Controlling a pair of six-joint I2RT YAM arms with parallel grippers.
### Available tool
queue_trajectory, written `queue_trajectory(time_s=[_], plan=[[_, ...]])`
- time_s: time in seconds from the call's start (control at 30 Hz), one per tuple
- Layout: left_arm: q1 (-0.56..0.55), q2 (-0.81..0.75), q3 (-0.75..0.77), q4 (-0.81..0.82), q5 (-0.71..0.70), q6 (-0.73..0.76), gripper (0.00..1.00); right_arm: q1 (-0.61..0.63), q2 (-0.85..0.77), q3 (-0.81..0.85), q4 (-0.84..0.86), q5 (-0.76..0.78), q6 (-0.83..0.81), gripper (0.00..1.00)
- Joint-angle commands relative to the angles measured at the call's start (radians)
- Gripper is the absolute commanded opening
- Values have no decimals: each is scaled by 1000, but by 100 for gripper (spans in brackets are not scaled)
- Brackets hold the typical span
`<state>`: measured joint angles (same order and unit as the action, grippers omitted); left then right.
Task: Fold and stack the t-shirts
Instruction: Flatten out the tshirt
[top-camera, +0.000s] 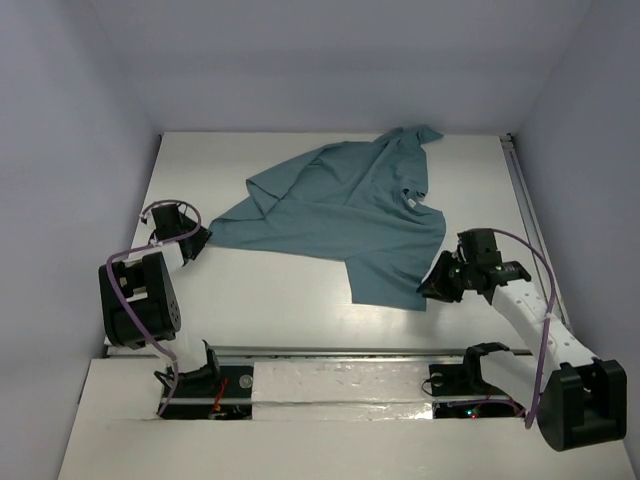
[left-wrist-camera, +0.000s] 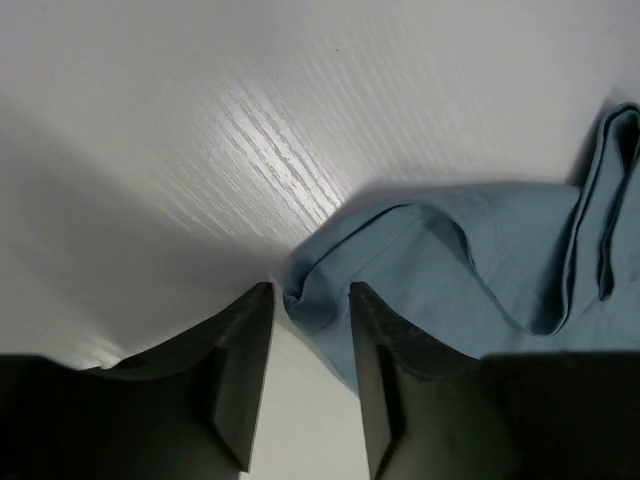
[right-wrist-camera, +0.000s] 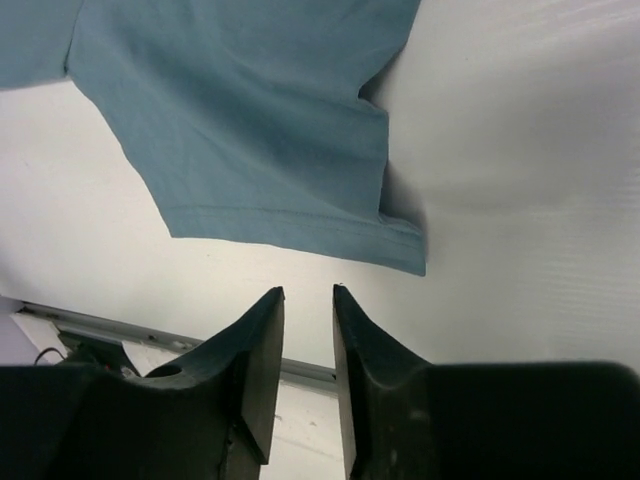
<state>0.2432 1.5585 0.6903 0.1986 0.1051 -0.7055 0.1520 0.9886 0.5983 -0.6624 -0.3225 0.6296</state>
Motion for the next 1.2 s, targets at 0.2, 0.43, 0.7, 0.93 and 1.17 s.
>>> queue_trajectory(time_s=[0.2,0.43,0.7,0.93,1.17], plan=[[-1,35,-17,41,22,-55,29,1,-88,-52,-16,97,163,62],[-1,41,0,58,25,-51,6,1,-50,-92,1,146,174,62],[-1,-18,51,22,13,-5,0,1,48,-135,107,103,160,63],[-1,-95,74,2,12,32,0,14,123,-108,132,125,154,59],[-41,-159,115,-21,-2,40,0,14,176,-94,153,172,170,38]])
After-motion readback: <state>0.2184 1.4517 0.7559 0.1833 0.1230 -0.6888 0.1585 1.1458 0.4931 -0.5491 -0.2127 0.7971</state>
